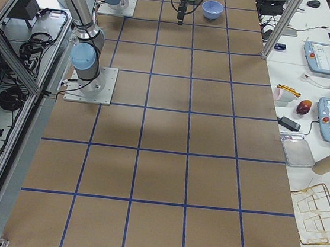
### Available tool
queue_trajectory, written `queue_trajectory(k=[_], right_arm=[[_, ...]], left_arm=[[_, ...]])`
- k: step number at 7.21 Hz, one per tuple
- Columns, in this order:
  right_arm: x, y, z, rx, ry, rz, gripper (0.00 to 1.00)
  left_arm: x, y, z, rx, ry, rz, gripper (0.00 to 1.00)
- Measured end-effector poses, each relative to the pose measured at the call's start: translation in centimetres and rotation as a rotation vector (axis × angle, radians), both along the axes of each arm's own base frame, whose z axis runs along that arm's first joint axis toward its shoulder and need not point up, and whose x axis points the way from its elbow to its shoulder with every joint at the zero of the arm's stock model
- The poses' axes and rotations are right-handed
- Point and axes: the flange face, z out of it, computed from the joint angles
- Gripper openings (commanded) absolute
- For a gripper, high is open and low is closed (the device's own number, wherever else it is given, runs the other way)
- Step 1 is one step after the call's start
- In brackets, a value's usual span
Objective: Stack green bowl on blue bowl
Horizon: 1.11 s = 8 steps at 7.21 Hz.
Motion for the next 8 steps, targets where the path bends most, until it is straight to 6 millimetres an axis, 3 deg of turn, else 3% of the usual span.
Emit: queue_trajectory(k=[8], right_arm=[[0.0,0.0,-0.03,0.0,0.0,0.0,1.0]], left_arm=[[-0.49,0.92,0.25,0.047,0.002,-0.009,1.0]])
